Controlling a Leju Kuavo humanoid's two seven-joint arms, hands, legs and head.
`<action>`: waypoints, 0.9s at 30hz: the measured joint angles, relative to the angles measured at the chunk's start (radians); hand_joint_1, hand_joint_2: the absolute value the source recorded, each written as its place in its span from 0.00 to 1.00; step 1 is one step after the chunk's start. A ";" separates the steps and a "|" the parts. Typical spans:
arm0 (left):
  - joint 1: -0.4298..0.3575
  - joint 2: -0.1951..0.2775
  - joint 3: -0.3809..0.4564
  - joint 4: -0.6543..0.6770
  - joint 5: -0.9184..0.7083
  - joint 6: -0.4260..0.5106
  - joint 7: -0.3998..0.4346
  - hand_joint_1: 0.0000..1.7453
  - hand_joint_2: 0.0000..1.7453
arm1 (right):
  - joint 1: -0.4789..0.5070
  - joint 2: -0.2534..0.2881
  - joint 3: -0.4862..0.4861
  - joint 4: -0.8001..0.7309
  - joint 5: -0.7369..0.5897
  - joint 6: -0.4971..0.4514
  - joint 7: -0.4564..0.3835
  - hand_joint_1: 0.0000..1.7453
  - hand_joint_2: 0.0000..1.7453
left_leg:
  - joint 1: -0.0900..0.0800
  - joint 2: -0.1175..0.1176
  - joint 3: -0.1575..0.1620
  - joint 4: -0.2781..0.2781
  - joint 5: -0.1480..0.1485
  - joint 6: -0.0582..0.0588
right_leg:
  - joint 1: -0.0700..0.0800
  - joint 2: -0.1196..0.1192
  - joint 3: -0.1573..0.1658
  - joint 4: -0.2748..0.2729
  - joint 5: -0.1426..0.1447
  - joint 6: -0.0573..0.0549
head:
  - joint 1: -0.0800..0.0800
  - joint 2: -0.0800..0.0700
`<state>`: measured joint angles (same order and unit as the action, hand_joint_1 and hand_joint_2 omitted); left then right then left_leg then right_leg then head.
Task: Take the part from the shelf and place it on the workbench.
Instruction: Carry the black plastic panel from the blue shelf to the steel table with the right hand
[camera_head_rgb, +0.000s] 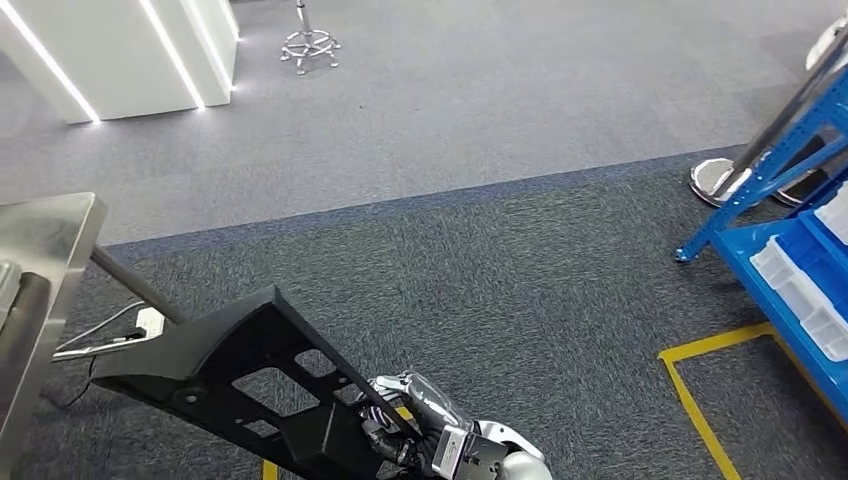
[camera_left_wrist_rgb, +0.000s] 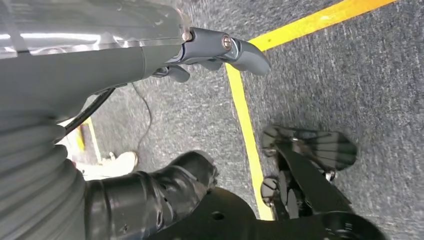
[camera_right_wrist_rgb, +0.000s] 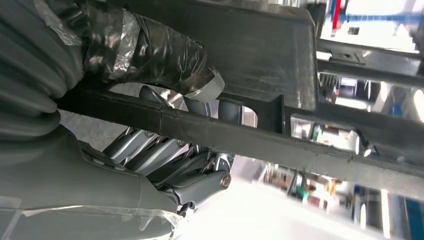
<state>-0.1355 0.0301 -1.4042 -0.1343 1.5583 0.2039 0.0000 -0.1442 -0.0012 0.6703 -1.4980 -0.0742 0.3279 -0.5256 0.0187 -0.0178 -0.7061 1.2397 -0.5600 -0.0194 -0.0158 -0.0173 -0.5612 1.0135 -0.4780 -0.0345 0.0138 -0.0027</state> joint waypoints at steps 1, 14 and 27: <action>0.000 0.000 0.000 0.000 0.000 0.000 0.000 0.00 1.00 | 0.001 0.000 0.000 0.000 0.000 0.000 0.000 1.00 1.00 | 0.003 0.005 -0.018 0.036 -0.008 -0.004 | 0.000 -0.013 0.000 0.001 -0.002 0.000 | 0.000 0.000; 0.002 0.004 0.000 0.000 0.000 0.000 0.000 0.00 1.00 | -0.002 0.000 0.001 0.000 0.000 0.001 0.000 1.00 1.00 | 0.001 0.012 0.111 -0.222 0.113 0.049 | 0.000 -0.006 -0.050 0.165 -0.123 0.054 | 0.004 0.000; 0.000 0.004 0.000 0.000 0.003 -0.009 -0.003 0.00 1.00 | -0.012 0.004 0.001 0.003 0.000 0.001 0.000 1.00 1.00 | -0.002 -0.068 0.092 -0.194 0.099 0.013 | 0.001 0.051 -0.007 0.010 -0.001 0.011 | 0.002 0.000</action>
<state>-0.1351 0.0339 -1.4038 -0.1343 1.5615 0.1945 -0.0029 -0.1559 0.0023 0.6710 -1.4950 -0.0741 0.3285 -0.5251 0.0166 -0.0854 -0.6143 1.0453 -0.4613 -0.0064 -0.0145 0.0337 -0.5683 1.0233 -0.4791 -0.0238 0.0155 -0.0027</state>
